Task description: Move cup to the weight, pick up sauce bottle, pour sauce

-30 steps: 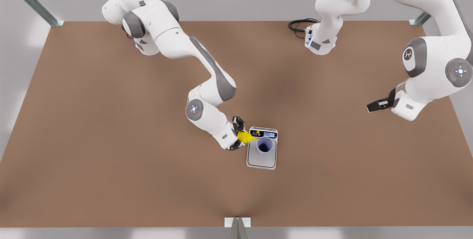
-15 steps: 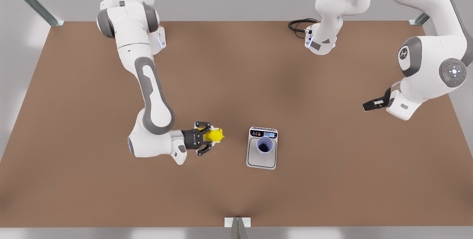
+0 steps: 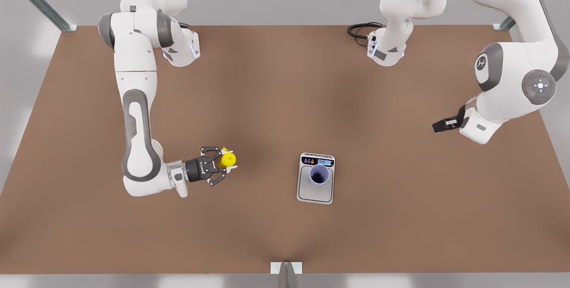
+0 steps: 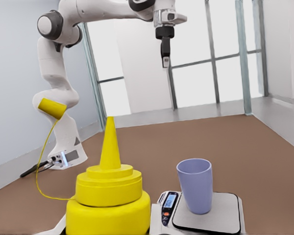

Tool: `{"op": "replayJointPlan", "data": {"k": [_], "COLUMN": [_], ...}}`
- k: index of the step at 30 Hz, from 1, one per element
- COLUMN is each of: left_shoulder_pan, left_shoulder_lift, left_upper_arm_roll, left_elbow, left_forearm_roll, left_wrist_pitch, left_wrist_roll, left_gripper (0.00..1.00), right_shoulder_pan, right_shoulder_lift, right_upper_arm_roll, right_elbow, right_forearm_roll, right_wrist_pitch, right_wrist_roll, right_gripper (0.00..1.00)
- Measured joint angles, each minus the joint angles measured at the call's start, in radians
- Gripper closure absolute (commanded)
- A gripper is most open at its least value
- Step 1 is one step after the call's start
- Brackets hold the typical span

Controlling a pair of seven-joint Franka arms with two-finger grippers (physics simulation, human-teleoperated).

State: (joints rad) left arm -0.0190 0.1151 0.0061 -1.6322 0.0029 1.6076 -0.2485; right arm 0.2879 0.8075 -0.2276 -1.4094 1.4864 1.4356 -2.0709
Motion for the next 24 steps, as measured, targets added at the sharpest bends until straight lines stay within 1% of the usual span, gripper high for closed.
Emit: {"op": "replayJointPlan", "data": {"k": [1, 2, 6, 10, 20, 24], "left_shoulder_pan": [0.0, -0.003, -0.002, -0.003, -0.002, -0.003], "left_shoulder_lift": [0.0, 0.0, 0.0, 0.001, 0.003, 0.003], "left_upper_arm_roll": [0.0, 0.001, 0.0, 0.0, 0.0, 0.0], "left_elbow": [0.0, 0.0, 0.0, 0.0, 0.0, 0.0], "left_forearm_roll": [0.0, 0.0, 0.001, 0.001, 0.002, 0.002], "left_wrist_pitch": [-0.001, -0.004, -0.005, -0.005, -0.005, -0.005], "left_wrist_roll": [0.0, 0.0, 0.0, 0.0, 0.0, 0.0], "left_gripper": [0.0, 0.0, 0.0, 0.0, 0.0, 0.0], "right_shoulder_pan": [-0.036, -0.062, -0.109, -0.165, -0.164, -0.163], "right_shoulder_lift": [0.02, 0.033, 0.12, 0.205, 0.237, 0.243], "right_upper_arm_roll": [0.042, 0.059, 0.062, 0.121, 0.125, 0.125], "right_elbow": [-0.002, 0.004, 0.007, 0.009, 0.012, 0.011], "right_forearm_roll": [0.001, 0.0, 0.03, 0.041, 0.033, 0.03], "right_wrist_pitch": [-0.017, -0.023, -0.108, -0.157, -0.151, -0.145], "right_wrist_roll": [-0.033, -0.05, -0.153, -0.249, -0.274, -0.288], "right_gripper": [0.56, 0.56, 0.56, 0.55, 0.54, 0.5]}}
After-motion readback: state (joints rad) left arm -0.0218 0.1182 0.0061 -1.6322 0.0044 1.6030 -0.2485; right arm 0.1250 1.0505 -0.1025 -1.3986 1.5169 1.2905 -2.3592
